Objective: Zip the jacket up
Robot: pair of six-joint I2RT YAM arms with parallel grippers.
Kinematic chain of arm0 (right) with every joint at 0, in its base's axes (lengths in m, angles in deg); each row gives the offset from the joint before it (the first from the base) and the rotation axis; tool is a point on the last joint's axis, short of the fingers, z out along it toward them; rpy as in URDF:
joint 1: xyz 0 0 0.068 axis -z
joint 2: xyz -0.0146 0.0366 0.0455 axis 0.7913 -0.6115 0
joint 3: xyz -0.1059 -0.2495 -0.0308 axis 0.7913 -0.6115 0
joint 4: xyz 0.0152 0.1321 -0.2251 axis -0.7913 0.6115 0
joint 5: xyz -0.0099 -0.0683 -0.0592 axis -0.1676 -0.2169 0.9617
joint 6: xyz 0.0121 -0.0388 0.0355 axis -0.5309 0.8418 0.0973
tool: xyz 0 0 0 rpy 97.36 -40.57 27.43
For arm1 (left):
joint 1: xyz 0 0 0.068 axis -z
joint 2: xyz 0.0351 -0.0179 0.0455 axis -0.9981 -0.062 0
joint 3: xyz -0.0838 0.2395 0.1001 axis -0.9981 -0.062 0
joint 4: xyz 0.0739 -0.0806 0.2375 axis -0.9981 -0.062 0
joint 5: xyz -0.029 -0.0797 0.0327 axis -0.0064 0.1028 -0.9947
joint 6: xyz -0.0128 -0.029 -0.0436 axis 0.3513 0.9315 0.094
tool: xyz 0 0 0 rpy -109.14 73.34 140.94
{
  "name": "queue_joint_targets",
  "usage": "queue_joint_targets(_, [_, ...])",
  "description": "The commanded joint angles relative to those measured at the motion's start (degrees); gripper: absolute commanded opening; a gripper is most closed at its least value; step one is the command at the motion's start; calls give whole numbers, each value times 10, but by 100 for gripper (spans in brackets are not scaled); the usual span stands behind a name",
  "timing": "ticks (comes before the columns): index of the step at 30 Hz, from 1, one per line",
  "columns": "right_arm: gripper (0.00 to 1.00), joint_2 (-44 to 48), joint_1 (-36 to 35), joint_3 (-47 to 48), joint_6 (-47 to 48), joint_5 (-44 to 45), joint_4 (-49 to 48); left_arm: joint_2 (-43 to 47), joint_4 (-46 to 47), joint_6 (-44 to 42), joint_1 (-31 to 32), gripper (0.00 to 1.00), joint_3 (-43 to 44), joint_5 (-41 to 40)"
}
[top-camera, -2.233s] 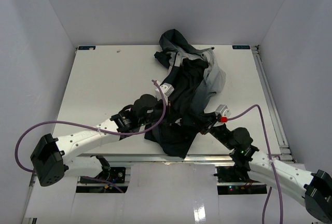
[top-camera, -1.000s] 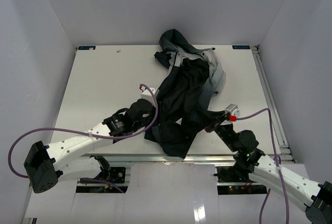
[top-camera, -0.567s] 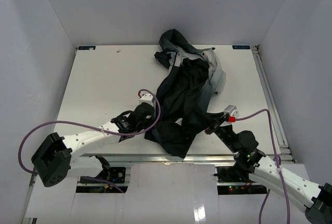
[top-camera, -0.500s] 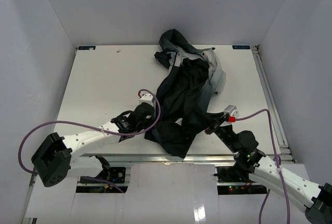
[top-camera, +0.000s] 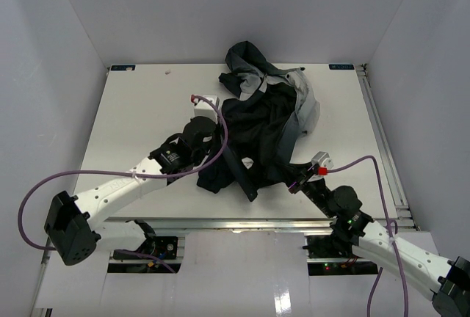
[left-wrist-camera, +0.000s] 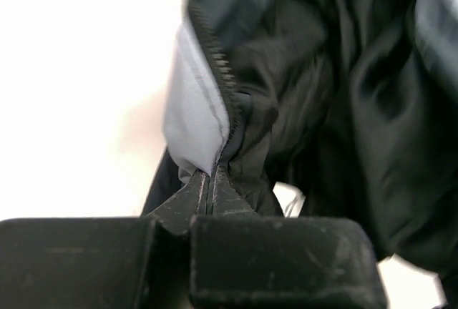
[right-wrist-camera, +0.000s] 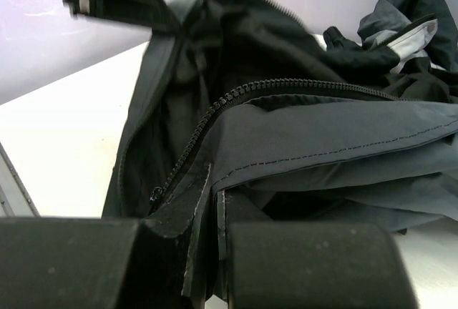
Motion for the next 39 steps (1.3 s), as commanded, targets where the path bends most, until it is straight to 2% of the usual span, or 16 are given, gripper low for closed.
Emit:
queue_joint_targets(1, [8,-3,1,-3,0,17,-31,-5,-27,-44,-10,0,36,-58])
queue_joint_targets(6, [8,8,1,-2,-14,23,-12,-40,14,-114,-19,0,64,-14])
queue_joint_targets(9, [8,17,1,-2,-16,33,-6,-80,48,-151,-19,3,77,71])
queue_joint_targets(10, [8,18,1,-2,-16,35,-5,-97,54,-145,-20,8,79,112])
queue_joint_targets(11, [8,17,1,-1,-14,36,-5,-110,59,-137,-20,18,80,153])
queue_joint_targets(12, [8,14,0,1,-13,37,-6,-116,65,-131,-20,32,77,188])
queue_joint_targets(13, [8,13,0,3,-13,38,-6,-120,78,-116,-19,40,72,242])
queue_joint_targets(14, [8,9,1,6,-13,37,-6,-117,87,-108,-19,48,58,255])
queue_joint_targets(18, [8,1,1,17,-14,27,6,-57,66,-63,-19,59,5,275])
queue_joint_targets(25, [8,7,1,23,-17,22,14,143,-9,25,-20,62,-136,176])
queue_joint_targets(27, [8,7,0,25,-16,22,19,203,-24,59,-19,61,-180,182])
queue_joint_targets(29, [8,7,0,26,-16,27,20,232,-25,72,-19,59,-206,225])
queue_joint_targets(35, [8,11,1,36,-18,24,30,326,-29,126,-14,55,-288,236])
queue_joint_targets(37, [8,14,1,37,-18,24,34,340,5,136,-12,56,-314,257])
queue_joint_targets(39, [8,19,1,37,-19,26,38,337,48,136,-11,57,-344,324])
